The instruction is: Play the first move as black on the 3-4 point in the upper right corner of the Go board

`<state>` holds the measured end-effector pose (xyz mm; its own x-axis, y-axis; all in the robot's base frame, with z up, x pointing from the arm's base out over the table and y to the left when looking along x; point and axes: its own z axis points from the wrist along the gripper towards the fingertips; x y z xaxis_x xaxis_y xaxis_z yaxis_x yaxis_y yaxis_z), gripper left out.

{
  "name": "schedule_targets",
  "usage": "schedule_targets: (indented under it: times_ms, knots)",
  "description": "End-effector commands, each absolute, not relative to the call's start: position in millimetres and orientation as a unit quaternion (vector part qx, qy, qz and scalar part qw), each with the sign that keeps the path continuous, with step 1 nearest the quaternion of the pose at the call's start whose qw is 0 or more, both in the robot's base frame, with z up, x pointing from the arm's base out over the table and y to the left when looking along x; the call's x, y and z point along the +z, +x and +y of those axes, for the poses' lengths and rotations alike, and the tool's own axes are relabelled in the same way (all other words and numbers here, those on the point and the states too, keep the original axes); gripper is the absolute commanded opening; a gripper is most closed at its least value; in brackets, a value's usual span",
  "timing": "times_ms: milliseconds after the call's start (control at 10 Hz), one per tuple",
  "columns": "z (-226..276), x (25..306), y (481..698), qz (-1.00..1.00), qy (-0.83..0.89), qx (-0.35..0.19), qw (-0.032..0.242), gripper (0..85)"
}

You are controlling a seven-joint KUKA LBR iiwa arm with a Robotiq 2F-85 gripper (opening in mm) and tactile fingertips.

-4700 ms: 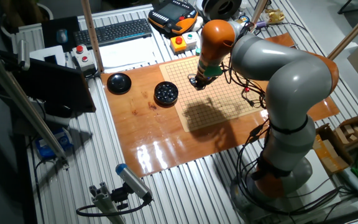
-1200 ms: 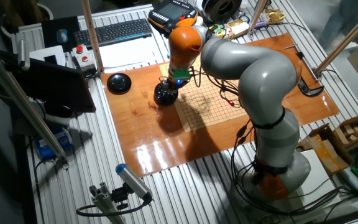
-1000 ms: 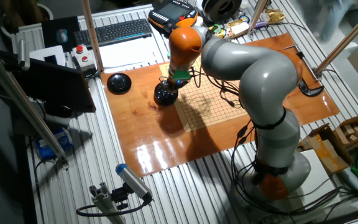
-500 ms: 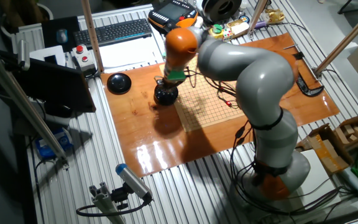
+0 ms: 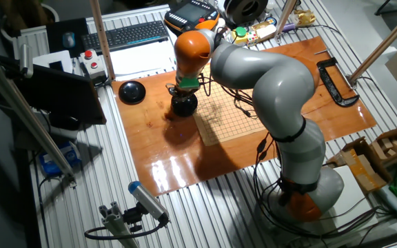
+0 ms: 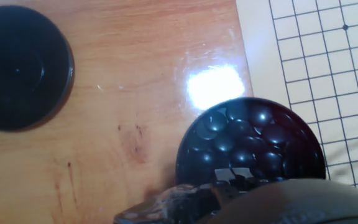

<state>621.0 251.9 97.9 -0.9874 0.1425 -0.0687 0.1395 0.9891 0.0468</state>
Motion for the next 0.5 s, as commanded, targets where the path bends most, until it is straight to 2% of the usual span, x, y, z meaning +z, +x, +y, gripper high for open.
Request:
schedule_targets:
  times_ms: [0, 100, 300, 400]
  knots:
    - [251.8, 95.7, 622.5, 0.997, 0.066, 0.024, 0.033, 0.7]
    - [251.8, 93.1, 623.9, 0.997, 0.059, 0.023, 0.035, 3.0]
    - [252.1, 91.4, 624.1, 0.997, 0.065, 0.020, 0.043, 21.3]
    - [252.0, 90.7, 624.0, 0.997, 0.066, 0.019, 0.045, 24.7]
